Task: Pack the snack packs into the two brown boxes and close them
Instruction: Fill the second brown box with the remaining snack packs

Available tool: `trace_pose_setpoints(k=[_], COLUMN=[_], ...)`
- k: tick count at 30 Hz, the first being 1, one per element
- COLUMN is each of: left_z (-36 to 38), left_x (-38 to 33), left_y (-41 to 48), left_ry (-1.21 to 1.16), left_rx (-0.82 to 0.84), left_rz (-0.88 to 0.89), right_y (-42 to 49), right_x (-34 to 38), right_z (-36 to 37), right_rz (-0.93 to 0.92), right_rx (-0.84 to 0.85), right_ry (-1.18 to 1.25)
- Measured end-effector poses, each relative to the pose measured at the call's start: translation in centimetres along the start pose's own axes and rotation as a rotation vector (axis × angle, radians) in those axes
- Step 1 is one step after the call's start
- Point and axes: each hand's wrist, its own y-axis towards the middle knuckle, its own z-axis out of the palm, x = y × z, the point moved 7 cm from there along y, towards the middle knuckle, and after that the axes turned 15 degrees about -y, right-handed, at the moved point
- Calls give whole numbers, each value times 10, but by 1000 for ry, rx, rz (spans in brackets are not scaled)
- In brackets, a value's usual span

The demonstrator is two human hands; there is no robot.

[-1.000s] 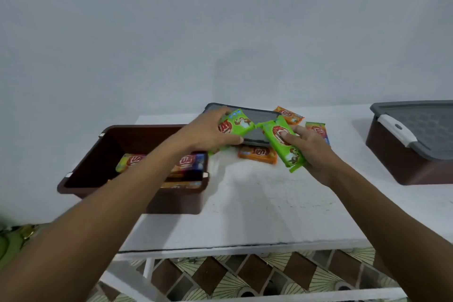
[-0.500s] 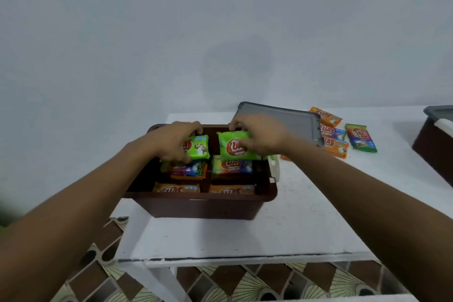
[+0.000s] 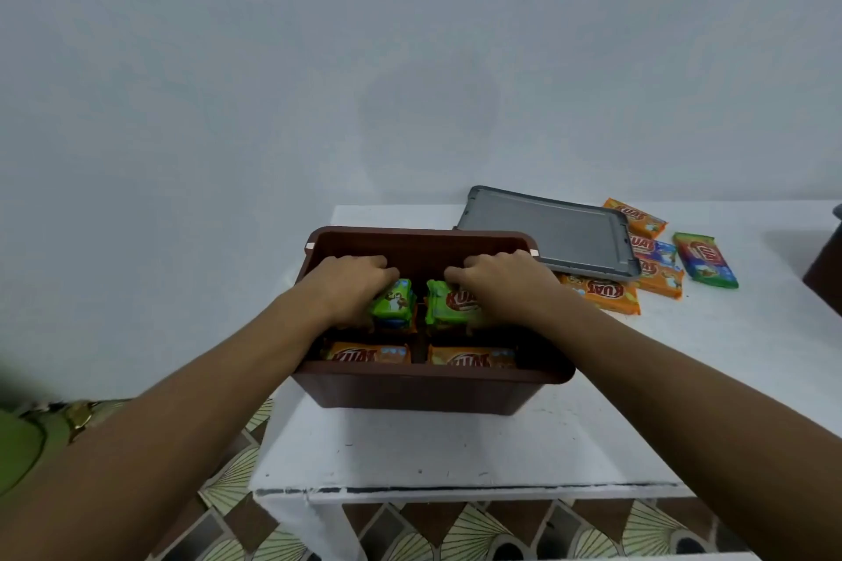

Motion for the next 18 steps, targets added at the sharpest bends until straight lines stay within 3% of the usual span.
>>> trace_pose_setpoints(k=[8, 15, 18], left_z=[1, -7, -24], left_x=[0, 2, -20], left_y=[-1, 3, 10], left_ry=[-19, -200, -280], left_rx=[-53, -59, -124], left_rz=[45, 107, 161], right_y=[1, -34, -68], right_x=[-7, -37, -58], right_z=[-2, -8, 7], right_rz=[78, 87, 108], right_rx=[-62, -318, -427], right_ry=[27, 575, 645])
